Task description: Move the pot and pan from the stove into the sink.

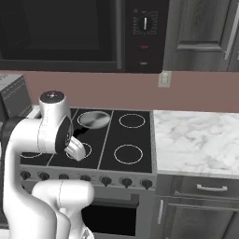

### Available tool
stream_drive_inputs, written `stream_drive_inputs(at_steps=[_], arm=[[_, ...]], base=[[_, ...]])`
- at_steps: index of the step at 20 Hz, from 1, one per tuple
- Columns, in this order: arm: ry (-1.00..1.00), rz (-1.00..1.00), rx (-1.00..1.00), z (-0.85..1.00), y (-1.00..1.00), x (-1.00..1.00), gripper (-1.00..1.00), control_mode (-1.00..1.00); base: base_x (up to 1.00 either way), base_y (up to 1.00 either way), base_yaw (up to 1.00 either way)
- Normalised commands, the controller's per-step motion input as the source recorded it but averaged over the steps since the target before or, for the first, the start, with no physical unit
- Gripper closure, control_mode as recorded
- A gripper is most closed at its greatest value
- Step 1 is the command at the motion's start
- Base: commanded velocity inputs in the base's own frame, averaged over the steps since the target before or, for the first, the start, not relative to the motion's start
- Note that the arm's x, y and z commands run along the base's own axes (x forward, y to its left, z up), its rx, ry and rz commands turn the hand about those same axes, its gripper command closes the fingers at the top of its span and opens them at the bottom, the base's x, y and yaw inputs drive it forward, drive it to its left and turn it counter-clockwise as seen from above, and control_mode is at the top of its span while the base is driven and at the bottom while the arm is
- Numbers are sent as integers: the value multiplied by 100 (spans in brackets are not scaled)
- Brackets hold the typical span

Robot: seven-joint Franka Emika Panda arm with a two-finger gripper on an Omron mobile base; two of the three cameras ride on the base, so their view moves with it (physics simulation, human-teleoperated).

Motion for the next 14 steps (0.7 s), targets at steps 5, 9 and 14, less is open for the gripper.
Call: stream_drive_inputs(at_steps=[5,9,14], arm=[[-10,0,0,3,22,38,-100,-100],[-6,0,0,0,26,25,-100,-100],[1,0,-1,-3,2,0,-100,-100]], base=[[0,0,0],[0,0,0],[0,0,0]])
